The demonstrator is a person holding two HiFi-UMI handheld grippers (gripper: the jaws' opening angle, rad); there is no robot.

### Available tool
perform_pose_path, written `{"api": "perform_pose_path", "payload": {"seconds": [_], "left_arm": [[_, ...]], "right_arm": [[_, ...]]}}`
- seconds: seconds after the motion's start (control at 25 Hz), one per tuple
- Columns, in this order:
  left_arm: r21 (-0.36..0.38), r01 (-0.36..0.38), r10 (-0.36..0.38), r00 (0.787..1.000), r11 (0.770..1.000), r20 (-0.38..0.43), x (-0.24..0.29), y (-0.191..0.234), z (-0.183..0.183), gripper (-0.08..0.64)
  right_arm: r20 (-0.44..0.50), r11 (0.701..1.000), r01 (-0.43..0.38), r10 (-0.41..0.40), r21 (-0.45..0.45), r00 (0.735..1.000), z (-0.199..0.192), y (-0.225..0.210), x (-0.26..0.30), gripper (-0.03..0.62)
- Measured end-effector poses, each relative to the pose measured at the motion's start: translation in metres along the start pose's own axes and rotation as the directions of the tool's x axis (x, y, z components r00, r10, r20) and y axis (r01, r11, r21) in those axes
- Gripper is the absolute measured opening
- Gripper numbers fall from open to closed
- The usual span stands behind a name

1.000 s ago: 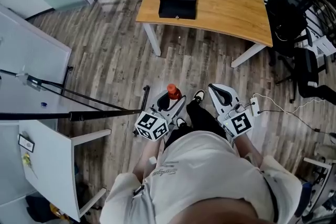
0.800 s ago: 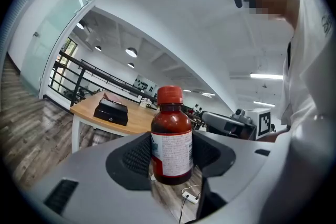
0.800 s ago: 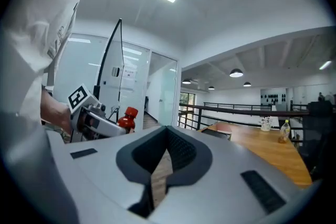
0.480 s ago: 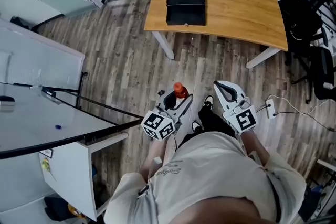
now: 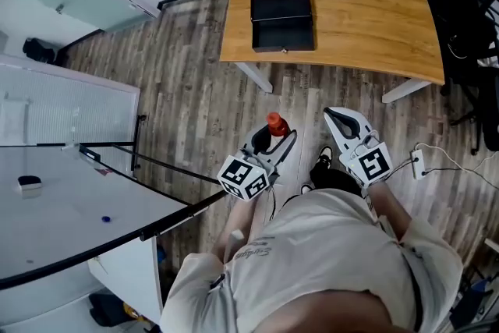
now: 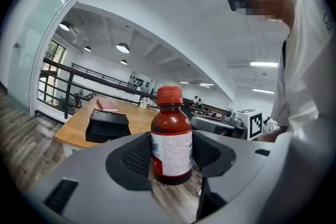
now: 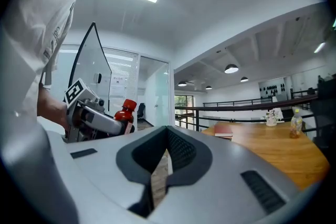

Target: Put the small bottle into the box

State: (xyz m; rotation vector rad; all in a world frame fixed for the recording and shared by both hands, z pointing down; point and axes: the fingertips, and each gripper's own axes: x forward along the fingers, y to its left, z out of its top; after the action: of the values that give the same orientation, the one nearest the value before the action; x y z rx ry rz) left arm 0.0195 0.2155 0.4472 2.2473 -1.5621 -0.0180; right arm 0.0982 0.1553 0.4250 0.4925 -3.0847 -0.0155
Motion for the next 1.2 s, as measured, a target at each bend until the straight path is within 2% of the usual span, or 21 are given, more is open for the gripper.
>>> {"api": "perform_pose_path", "payload": {"seconds": [0.24,0.4,0.56,0.64,0.8,0.96,1.04,1.2], "left_arm": [[-0.053,0.021,-0.018,0.998,0.998,0.060,0.018,0.010,0.030,0.227],[-0.022,-0.031,0.032,0.998,0.999,0.048,0.026,0.023,0.034,0.227],[-0.056,-0.062,0.065,0.996,0.996,0.056,0.020,0.035,0.042,0.227],[-0.068,-0.070,0.074,0.996,0.995,0.054,0.020,0.045,0.043,0.227],[-0.086,-0.067,0.070,0.997,0.994,0.038,0.021,0.070,0.035,0.227],[-0.120,-0.048,0.055,0.997,0.992,0.056,0.030,0.099,0.037,0.227],[-0.121,-0.033,0.040,0.997,0.992,0.059,0.037,0.113,0.045,0.227],[-0.086,0.005,0.002,0.997,0.996,0.084,0.055,0.142,0.081,0.227]], "right_arm": [[-0.008,0.998,-0.062,0.063,0.025,0.998,-0.012,-0.017,0.024,-0.005],[0.002,0.997,-0.064,0.064,0.047,0.998,-0.012,-0.030,0.041,-0.005],[0.061,0.996,-0.083,0.081,0.032,0.995,0.014,-0.031,0.051,-0.005],[0.047,0.996,-0.092,0.092,0.011,0.995,0.011,-0.034,0.057,-0.005],[-0.026,0.998,-0.062,0.063,0.029,0.998,-0.012,-0.039,0.064,-0.005],[-0.091,1.000,-0.006,0.008,0.025,0.996,-0.020,-0.049,0.066,-0.006],[-0.110,1.000,0.026,-0.024,0.018,0.994,-0.016,-0.056,0.072,-0.005],[-0.089,0.999,0.050,-0.050,0.000,0.995,0.008,-0.071,0.102,-0.006]]}}
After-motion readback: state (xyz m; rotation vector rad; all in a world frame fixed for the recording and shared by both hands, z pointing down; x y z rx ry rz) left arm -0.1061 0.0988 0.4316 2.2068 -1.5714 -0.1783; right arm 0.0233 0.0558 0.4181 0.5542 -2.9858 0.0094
